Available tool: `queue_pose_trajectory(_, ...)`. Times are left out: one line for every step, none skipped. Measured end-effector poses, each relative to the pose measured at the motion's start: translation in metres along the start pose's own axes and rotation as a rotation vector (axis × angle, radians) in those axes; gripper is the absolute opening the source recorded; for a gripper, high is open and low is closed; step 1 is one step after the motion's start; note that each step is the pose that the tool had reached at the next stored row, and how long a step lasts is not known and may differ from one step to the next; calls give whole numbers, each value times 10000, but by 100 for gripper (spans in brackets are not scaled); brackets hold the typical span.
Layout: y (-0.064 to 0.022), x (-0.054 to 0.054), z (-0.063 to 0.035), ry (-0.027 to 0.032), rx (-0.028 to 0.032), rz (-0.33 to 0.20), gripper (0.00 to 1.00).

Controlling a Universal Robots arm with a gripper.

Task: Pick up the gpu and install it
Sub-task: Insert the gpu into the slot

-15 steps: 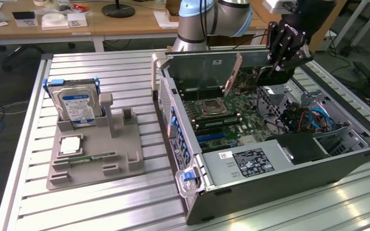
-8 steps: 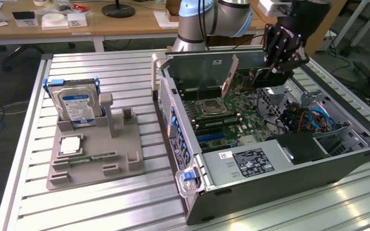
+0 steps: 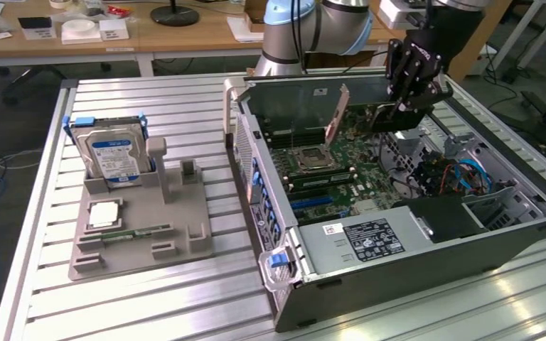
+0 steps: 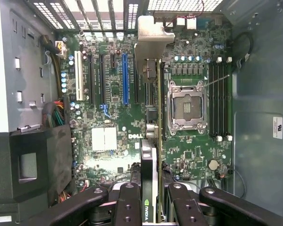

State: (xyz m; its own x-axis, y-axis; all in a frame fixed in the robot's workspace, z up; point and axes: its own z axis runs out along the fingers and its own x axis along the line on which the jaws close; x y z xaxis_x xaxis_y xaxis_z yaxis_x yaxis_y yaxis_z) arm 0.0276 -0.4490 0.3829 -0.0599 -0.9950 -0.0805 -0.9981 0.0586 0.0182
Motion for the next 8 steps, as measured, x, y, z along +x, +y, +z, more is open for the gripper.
queue_pose_trajectory(0, 0, 1, -2, 0, 0, 26)
queue_pose_trajectory(0, 0, 1, -1, 0, 0, 26)
queue_pose_trajectory(0, 0, 1, -2, 0, 0, 26)
queue_pose_trajectory(0, 0, 1, -2, 0, 0, 26)
queue_pose_trajectory(0, 0, 1, -2, 0, 0, 26)
queue_pose_trajectory(0, 0, 1, -2, 0, -1, 26)
queue_pose_trajectory(0, 0, 1, -2, 0, -1, 26)
queue_pose_trajectory(0, 0, 1, -2, 1, -1, 26)
